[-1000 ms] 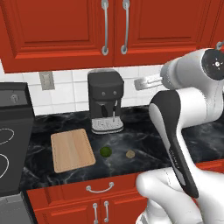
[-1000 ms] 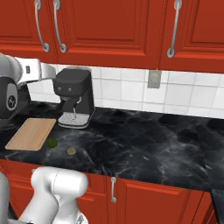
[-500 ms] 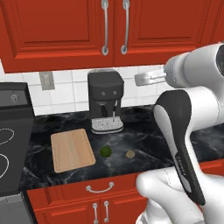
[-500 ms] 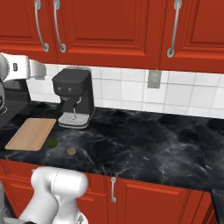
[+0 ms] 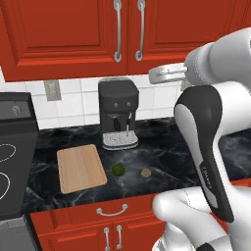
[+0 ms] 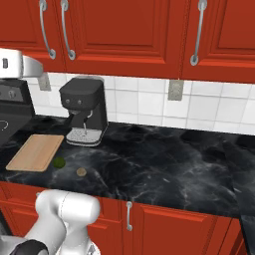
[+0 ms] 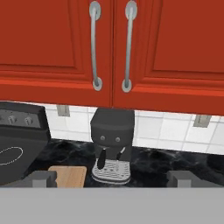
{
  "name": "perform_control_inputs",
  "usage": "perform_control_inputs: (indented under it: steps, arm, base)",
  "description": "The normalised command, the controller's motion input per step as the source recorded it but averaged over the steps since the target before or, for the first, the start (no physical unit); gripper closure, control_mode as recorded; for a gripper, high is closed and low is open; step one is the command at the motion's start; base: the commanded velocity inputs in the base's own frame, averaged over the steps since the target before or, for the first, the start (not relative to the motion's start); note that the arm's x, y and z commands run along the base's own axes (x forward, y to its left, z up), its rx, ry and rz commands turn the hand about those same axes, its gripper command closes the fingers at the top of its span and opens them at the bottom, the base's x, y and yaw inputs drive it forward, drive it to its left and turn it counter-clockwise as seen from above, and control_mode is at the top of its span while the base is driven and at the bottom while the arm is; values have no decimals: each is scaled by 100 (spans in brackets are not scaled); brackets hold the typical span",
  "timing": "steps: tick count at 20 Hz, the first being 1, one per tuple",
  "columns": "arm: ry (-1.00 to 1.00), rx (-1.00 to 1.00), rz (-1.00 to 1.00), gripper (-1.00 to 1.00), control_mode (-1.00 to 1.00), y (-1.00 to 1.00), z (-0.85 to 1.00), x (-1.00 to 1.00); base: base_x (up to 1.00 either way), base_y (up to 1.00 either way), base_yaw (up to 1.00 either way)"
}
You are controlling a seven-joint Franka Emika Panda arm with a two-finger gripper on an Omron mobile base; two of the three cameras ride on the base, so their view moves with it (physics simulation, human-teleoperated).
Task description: Open the cabinet. Place the bowl and condiment on the counter. Then place the lime and garlic on the cutting board.
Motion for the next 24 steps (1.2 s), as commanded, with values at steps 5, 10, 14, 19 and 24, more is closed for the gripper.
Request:
perform_control_inputs:
  steps: [5, 10, 14, 19, 24]
  arm:
    - [-1, 0, 0, -100, -100, 22, 13, 0]
    - [0, 0, 2, -100, -100, 18, 18, 1]
    - [-5, 0, 5, -100, -100, 11, 5, 20]
    - [-8, 0, 6, -100, -100, 3, 0, 36]
    - [-5, 0, 6, -100, -100, 3, 0, 47]
  base:
    - [0, 0, 0]
    - [0, 0, 0]
    - [0, 0, 0]
    - [0, 0, 0]
    - [0, 0, 0]
